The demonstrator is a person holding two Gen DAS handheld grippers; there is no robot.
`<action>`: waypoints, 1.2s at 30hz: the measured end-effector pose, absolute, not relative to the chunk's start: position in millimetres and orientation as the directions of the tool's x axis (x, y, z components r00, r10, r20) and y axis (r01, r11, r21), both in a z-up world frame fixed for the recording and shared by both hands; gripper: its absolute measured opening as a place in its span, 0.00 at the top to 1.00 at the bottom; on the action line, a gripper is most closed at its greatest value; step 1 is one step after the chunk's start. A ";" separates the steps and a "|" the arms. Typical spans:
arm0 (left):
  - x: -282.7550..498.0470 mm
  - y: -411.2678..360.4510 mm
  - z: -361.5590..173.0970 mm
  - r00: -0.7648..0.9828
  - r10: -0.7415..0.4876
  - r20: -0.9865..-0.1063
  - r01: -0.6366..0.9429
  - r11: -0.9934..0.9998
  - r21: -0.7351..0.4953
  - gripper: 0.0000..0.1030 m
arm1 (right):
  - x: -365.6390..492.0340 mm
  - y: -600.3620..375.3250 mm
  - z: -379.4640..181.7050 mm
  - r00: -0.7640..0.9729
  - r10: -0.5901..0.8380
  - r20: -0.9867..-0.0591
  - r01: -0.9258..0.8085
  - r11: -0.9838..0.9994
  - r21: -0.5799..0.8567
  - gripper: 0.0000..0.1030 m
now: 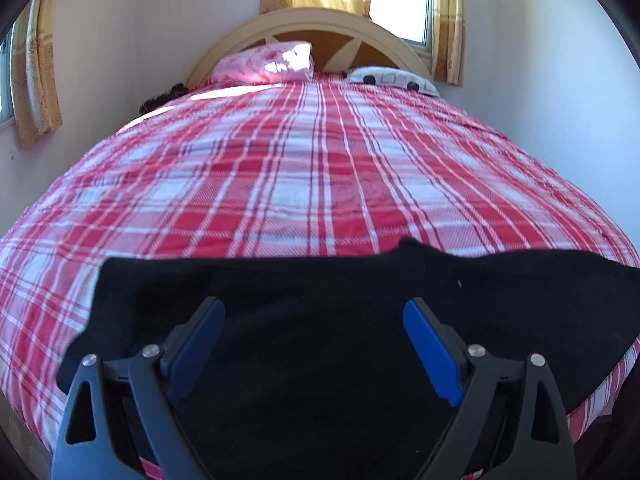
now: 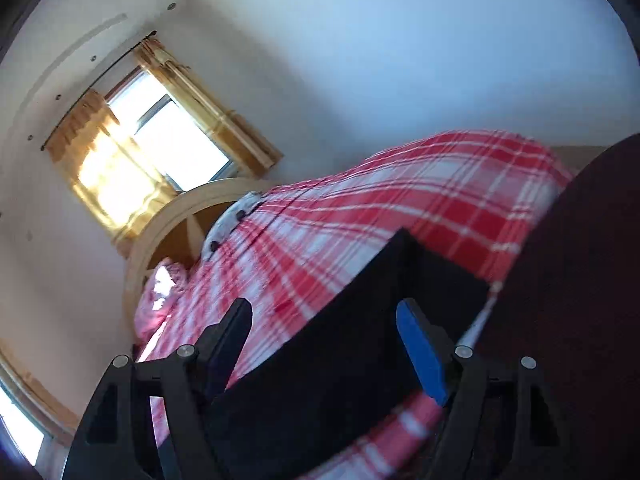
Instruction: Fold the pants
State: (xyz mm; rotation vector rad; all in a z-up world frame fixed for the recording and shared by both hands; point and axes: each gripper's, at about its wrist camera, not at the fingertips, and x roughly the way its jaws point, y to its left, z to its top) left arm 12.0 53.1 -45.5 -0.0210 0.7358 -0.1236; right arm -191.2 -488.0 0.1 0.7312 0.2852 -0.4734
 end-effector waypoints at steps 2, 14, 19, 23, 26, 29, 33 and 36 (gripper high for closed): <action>13.1 50.0 -53.1 0.716 -0.116 -0.689 0.097 0.993 -0.067 0.09 | -193.0 -518.7 -6.0 0.825 -0.327 -0.461 0.551 0.643 0.532 0.26; 11.9 52.4 -70.3 0.691 0.007 -0.722 0.013 1.000 0.023 0.09 | -152.3 -578.0 -68.6 0.739 -0.236 -0.630 0.613 0.623 0.486 0.27; 13.1 51.0 -74.1 0.691 0.018 -0.723 0.012 0.999 0.037 0.09 | -142.7 -555.8 -69.1 0.698 -0.203 -0.687 0.600 0.688 0.407 0.29; 13.2 51.7 -74.1 0.692 0.014 -0.722 0.017 0.999 0.035 0.09 | -140.9 -543.0 -74.0 0.681 -0.164 -0.714 0.594 0.694 0.407 0.50; 13.5 51.8 -74.7 0.693 0.010 -0.721 0.022 0.999 0.035 0.08 | -147.0 -546.5 -77.4 0.673 -0.201 -0.712 0.619 0.679 0.394 0.76; 14.1 50.3 -76.5 0.694 0.011 -0.720 0.027 0.999 0.041 0.06 | -163.4 -560.2 -85.7 0.741 -0.153 -0.654 0.593 0.608 0.529 0.82; 13.6 48.3 -77.5 0.700 0.018 -0.714 0.027 0.998 0.051 0.05 | -158.6 -553.5 -82.2 0.730 -0.167 -0.662 0.591 0.641 0.490 0.82; 13.5 48.5 -77.0 0.699 0.013 -0.715 0.033 0.998 0.050 0.04 | -152.6 -541.9 -75.3 0.729 -0.201 -0.654 0.586 0.677 0.446 0.90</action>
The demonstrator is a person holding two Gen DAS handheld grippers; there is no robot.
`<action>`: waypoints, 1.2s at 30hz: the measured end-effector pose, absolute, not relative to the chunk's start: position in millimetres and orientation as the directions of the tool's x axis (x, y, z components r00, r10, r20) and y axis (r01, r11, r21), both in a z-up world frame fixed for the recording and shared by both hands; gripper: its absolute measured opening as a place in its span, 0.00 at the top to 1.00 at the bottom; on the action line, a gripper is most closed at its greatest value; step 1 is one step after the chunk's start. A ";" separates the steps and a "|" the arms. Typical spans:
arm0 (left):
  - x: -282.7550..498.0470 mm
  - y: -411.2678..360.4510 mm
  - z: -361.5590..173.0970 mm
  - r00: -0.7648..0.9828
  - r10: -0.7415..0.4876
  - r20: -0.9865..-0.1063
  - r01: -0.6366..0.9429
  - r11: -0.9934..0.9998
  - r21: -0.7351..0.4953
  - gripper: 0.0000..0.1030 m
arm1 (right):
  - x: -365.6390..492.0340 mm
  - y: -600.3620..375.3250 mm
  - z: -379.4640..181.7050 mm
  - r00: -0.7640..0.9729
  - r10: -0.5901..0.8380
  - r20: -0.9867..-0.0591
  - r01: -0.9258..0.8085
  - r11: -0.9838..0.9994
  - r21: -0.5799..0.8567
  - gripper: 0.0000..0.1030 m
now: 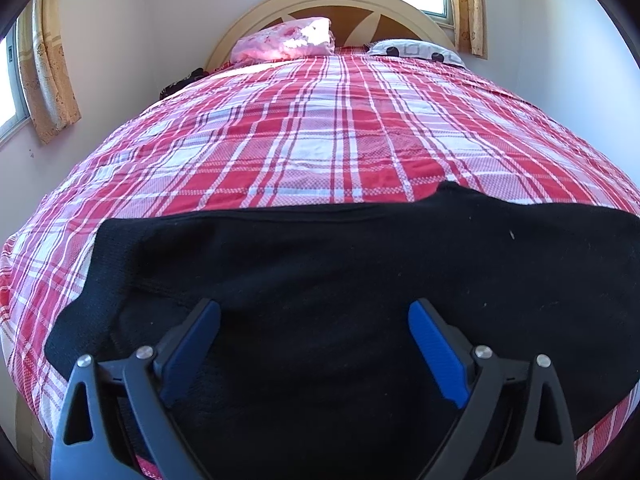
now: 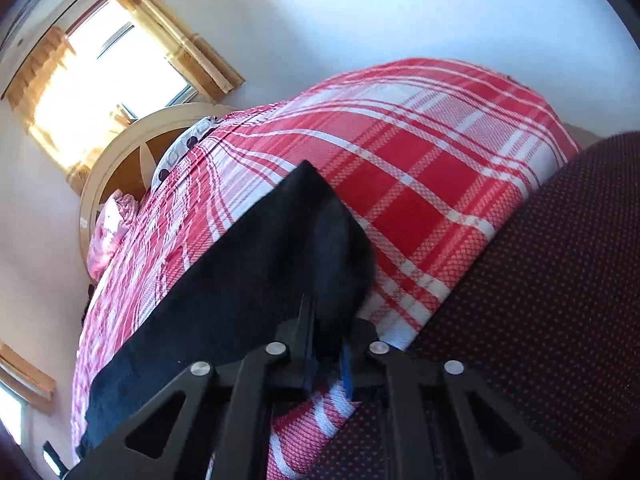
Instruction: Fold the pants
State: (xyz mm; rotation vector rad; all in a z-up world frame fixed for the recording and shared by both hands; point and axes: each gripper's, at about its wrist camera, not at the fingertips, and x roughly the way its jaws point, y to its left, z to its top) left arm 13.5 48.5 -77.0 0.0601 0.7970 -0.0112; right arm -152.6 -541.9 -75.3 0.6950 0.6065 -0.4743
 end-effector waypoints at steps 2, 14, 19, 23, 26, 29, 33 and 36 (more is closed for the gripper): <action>13.2 49.2 -77.1 0.699 0.006 -0.715 0.042 0.998 0.049 0.03 | -151.4 -531.8 -66.4 0.731 -0.233 -0.642 0.583 0.701 0.410 0.90; 5.8 49.3 -65.0 0.698 -0.096 -0.709 0.105 0.994 -0.032 0.03 | -115.1 -348.1 35.4 0.862 -0.129 -0.490 0.198 0.976 0.091 0.91; -1.9 42.5 -59.6 0.711 -0.129 -0.691 0.148 0.988 -0.032 0.03 | -92.8 -236.5 9.5 0.846 -0.006 -0.533 -0.044 0.996 -0.081 0.91; -10.9 31.7 -47.3 0.714 -0.196 -0.672 0.219 0.974 -0.051 0.03 | -83.8 -180.0 -39.5 0.810 0.004 -0.586 -0.142 0.971 -0.191 0.91; -16.6 16.4 -33.4 0.705 -0.294 -0.645 0.312 0.946 -0.090 0.03 | -83.6 -163.3 -66.1 0.812 -0.053 -0.582 -0.143 0.947 -0.286 0.91; -13.1 -6.8 -25.3 0.645 -0.413 -0.643 0.402 0.899 -0.175 0.03 | -94.3 -163.7 -72.7 0.825 -0.066 -0.561 -0.103 0.959 -0.265 0.91; -1.2 -40.0 -22.2 0.484 -0.581 -0.654 0.483 0.801 -0.354 0.03 | -103.7 -164.1 -66.7 0.859 -0.070 -0.507 -0.054 0.972 -0.227 0.91; 6.1 -64.3 -23.0 0.361 -0.657 -0.662 0.500 0.735 -0.458 0.03 | -108.3 -162.3 -63.2 0.881 -0.084 -0.465 -0.031 0.971 -0.236 0.91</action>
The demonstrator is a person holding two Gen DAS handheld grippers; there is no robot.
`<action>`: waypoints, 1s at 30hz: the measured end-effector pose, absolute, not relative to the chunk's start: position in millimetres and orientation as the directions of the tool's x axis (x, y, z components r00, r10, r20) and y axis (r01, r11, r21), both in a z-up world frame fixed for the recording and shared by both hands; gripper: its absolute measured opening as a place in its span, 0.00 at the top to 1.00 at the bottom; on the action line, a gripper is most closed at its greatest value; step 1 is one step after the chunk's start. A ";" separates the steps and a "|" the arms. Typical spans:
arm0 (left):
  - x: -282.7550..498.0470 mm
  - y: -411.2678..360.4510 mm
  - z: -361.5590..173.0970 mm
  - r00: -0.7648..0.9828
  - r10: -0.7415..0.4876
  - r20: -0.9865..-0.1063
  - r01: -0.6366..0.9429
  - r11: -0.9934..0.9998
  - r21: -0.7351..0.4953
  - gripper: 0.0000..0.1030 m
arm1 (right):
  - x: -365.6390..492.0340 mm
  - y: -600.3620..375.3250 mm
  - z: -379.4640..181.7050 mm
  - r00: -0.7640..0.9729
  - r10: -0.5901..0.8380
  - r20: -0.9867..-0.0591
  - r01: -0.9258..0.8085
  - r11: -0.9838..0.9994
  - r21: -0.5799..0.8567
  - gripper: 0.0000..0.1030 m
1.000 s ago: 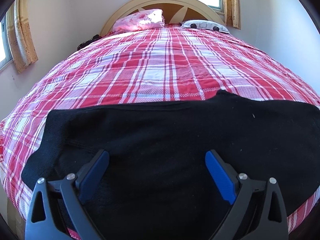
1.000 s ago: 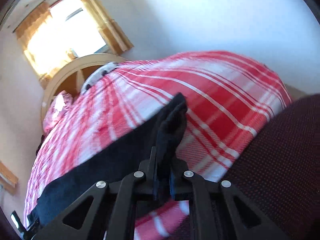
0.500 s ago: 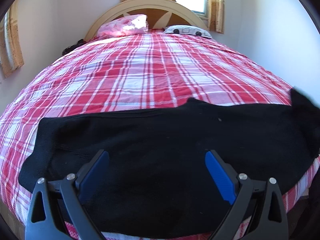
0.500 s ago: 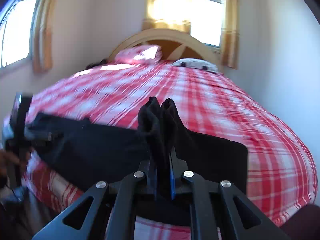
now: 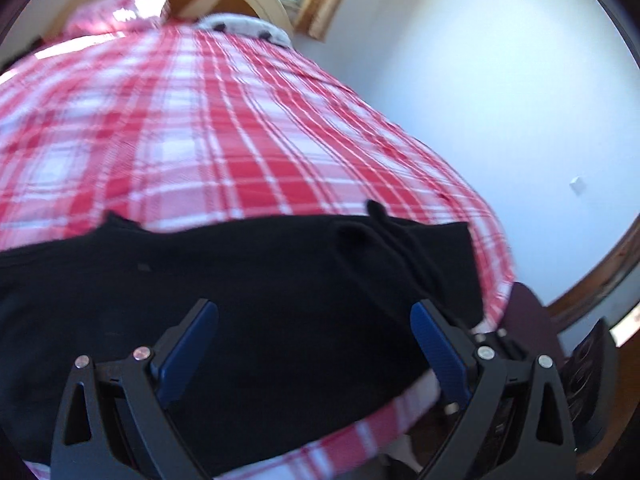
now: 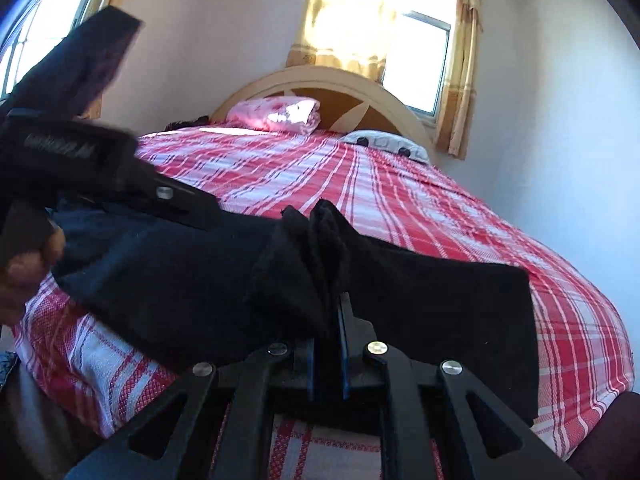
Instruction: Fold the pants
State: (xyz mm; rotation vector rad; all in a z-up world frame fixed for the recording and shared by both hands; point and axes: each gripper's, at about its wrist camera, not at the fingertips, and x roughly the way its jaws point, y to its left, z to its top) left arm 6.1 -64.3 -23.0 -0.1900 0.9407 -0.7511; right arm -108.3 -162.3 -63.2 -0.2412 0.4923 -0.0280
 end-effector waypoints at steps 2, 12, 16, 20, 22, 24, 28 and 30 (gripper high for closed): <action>7.2 -73.5 -20.4 0.326 -0.688 -0.648 0.499 0.707 -0.500 0.03 | -109.2 -158.7 -64.0 0.889 -0.113 -0.445 -0.016 0.961 -0.276 0.91; 21.1 -90.9 -33.0 0.385 -0.647 -0.659 0.461 0.753 -0.470 0.04 | -117.3 -138.5 -70.0 0.878 -0.016 -0.479 -0.121 0.960 -0.253 0.52; 19.5 -92.7 -31.4 0.380 -0.663 -0.645 0.478 0.737 -0.477 0.04 | -142.4 -147.0 -52.9 0.886 0.096 -0.453 -0.161 0.981 -0.106 0.38; 27.4 -90.0 -34.9 0.381 -0.677 -0.629 0.473 0.728 -0.497 0.05 | -149.8 -167.4 -34.9 0.914 0.081 -0.399 -0.087 0.996 0.004 0.47; 30.1 -91.9 -35.4 0.386 -0.675 -0.629 0.471 0.730 -0.495 0.05 | -136.1 -172.4 -36.9 0.894 0.054 -0.445 -0.059 0.998 0.003 0.66; 28.2 -95.9 -33.7 0.394 -0.662 -0.638 0.485 0.739 -0.467 0.07 | -125.0 -171.5 -43.0 0.881 0.070 -0.467 -0.074 0.997 0.010 0.66; 25.3 -103.4 -33.3 0.408 -0.631 -0.660 0.512 0.757 -0.407 0.09 | -114.0 -156.3 -60.9 0.859 0.090 -0.504 -0.124 0.992 -0.034 0.66; 24.2 -106.7 -34.4 0.416 -0.616 -0.669 0.517 0.766 -0.383 0.10 | -97.5 -152.9 -75.9 0.836 0.049 -0.547 -0.120 0.988 -0.094 0.66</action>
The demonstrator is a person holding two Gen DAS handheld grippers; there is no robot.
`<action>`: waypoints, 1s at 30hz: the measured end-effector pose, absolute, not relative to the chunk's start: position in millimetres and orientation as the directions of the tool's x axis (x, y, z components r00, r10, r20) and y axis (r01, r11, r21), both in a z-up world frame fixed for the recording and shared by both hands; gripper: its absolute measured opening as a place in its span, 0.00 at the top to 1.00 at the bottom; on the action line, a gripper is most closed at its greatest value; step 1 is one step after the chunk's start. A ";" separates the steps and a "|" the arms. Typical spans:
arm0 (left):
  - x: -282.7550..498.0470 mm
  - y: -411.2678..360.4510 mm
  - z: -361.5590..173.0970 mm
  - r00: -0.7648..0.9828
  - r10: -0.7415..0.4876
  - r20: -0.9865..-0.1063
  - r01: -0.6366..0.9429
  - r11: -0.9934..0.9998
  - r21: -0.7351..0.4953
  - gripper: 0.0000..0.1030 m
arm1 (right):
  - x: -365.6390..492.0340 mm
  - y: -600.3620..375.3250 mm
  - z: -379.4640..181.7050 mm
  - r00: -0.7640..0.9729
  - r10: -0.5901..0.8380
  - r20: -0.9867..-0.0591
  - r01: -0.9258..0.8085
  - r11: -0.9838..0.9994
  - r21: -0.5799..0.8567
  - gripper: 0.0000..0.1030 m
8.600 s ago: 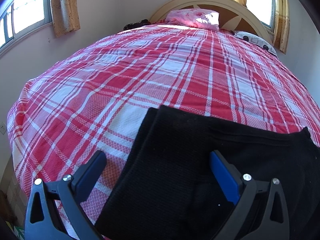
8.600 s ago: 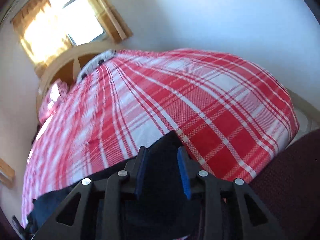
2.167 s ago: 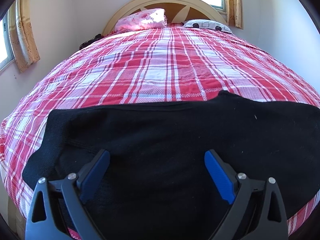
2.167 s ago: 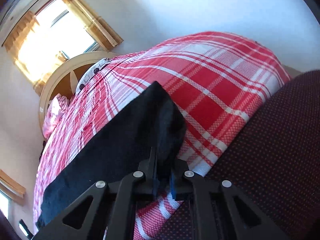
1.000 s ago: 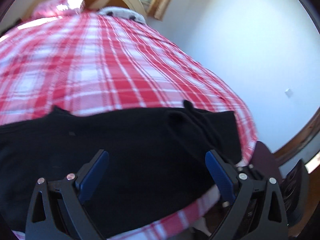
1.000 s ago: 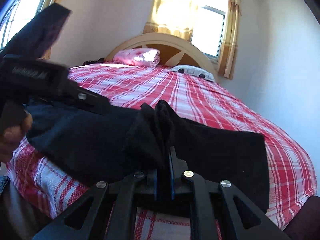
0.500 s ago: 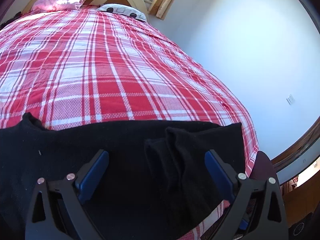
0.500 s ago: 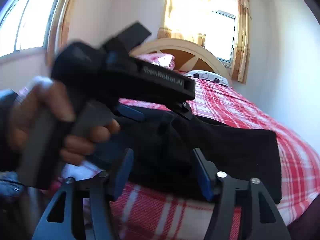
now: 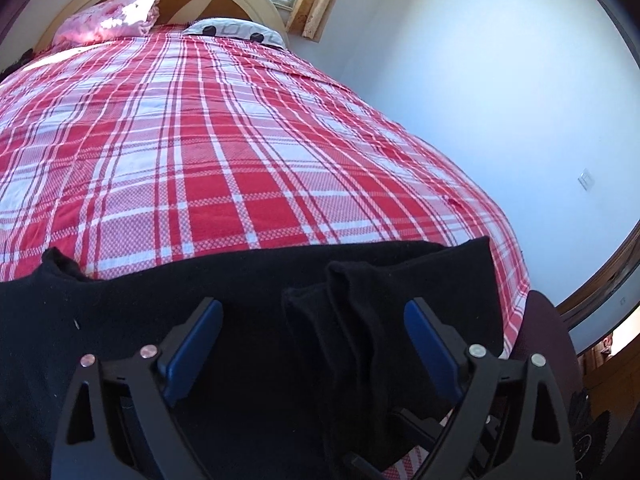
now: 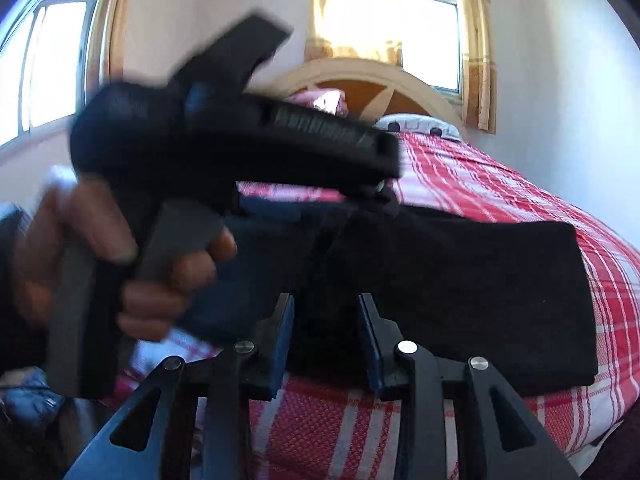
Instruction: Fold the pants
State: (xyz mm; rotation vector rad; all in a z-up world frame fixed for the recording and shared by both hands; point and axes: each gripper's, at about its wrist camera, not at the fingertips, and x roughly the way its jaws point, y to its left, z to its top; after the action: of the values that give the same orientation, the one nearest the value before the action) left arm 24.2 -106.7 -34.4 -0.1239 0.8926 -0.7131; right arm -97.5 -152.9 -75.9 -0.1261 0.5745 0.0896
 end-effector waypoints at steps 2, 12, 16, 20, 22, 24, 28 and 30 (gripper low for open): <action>21.9 -109.6 -33.5 0.434 -0.599 -0.673 0.524 0.776 -0.351 0.18 | -95.0 -154.9 -78.4 0.844 0.032 -0.536 -0.101 0.990 -0.100 0.67; 20.9 -91.8 -28.0 0.400 -0.665 -0.631 0.523 0.731 -0.438 0.80 | -84.9 -159.5 -54.8 0.842 0.100 -0.531 -0.124 0.992 -0.010 0.89; 18.8 -87.6 -30.9 0.473 -0.589 -0.655 0.513 0.789 -0.339 0.79 | -78.4 -150.7 -56.0 0.836 0.147 -0.529 -0.176 0.984 -0.004 0.89; 16.4 -89.4 -38.1 0.552 -0.499 -0.668 0.490 0.842 -0.224 0.59 | -59.2 -158.1 -75.1 0.816 0.155 -0.557 -0.182 0.983 0.007 0.88; 12.7 -87.2 -30.4 0.569 -0.491 -0.659 0.495 0.845 -0.202 0.40 | -60.1 -167.4 -69.8 0.820 0.164 -0.549 -0.185 0.983 0.017 0.85; 7.0 -76.9 -17.2 0.633 -0.471 -0.615 0.479 0.862 -0.167 0.35 | -72.5 -177.1 -58.6 0.826 0.178 -0.534 -0.182 0.982 0.045 0.82; -3.7 -70.2 10.2 0.733 -0.430 -0.527 0.453 0.887 -0.093 0.32 | -113.3 -214.7 -23.7 0.897 0.161 -0.412 -0.146 0.987 0.069 0.77; -5.8 -77.1 16.7 0.728 -0.462 -0.507 0.489 0.868 -0.089 0.32 | -123.9 -239.8 -6.2 0.934 0.045 -0.354 -0.044 0.999 0.011 0.77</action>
State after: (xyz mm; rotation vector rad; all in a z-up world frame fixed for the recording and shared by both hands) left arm -5.8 -77.1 16.7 0.0520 0.5446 -0.5242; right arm -123.9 -239.8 -6.2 0.0031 0.3619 0.0458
